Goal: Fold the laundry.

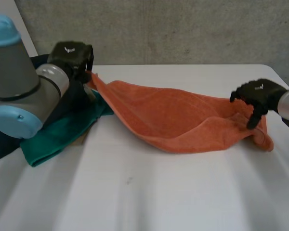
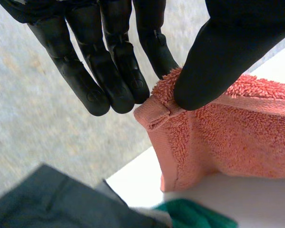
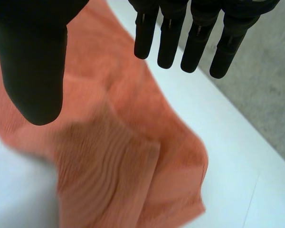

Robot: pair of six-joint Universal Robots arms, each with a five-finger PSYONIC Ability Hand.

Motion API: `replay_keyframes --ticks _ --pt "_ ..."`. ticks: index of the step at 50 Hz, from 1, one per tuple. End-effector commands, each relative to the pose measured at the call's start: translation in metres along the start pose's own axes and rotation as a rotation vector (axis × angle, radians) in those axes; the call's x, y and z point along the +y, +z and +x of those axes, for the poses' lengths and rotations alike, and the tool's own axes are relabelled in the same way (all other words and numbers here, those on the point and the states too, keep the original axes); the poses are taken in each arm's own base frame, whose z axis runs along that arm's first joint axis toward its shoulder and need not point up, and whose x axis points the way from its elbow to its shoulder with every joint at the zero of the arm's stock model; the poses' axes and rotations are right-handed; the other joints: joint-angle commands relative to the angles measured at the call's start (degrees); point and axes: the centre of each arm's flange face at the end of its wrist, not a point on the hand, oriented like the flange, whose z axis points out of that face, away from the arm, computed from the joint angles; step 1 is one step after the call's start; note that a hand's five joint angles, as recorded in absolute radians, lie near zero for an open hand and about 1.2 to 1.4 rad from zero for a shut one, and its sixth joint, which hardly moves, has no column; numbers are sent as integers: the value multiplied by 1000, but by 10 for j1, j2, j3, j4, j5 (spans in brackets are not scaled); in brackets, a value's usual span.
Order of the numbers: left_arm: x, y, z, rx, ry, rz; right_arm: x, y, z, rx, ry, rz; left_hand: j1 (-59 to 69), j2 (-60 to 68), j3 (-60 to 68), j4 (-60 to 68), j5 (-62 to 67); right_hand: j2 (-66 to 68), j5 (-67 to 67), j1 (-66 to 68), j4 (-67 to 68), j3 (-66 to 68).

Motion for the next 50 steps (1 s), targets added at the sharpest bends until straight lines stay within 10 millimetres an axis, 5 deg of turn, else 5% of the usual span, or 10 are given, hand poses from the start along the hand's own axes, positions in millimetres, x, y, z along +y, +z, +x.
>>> replay_keyframes --ticks 1,10,17,29,34,37,38,45,50 --pt "-52 -27 0 19 4 118 -29 17 -9 -38 25 57 147 112 117 113 133 66 87 66 74 63" --pt "-102 -60 6 80 18 268 -18 58 -36 -151 -6 -6 147 112 117 113 133 145 166 145 153 143" --pt "-125 -67 2 74 26 338 -1 76 -54 -212 0 -46 147 112 117 113 133 152 173 152 160 149" --pt "-133 -62 -13 31 22 343 14 80 -78 -278 -24 -82 147 112 117 113 133 137 158 137 145 134" --pt "-132 -61 -18 20 11 335 16 77 -86 -299 -20 -82 147 112 117 113 133 281 302 281 289 278" --pt "-131 -60 -21 12 5 332 15 73 -86 -308 -18 -79 147 112 117 113 133 372 393 372 380 369" --pt "-131 -59 -24 5 0 332 12 70 -85 -313 -18 -74 147 112 117 113 133 540 561 541 549 538" --pt "-124 -54 -32 -21 -6 307 -6 49 -54 -238 -13 -31 147 112 117 113 133 546 567 546 554 543" --pt "-97 -47 -38 -37 7 196 -21 14 -18 -146 -26 -10 147 112 117 113 133 546 567 546 554 543"
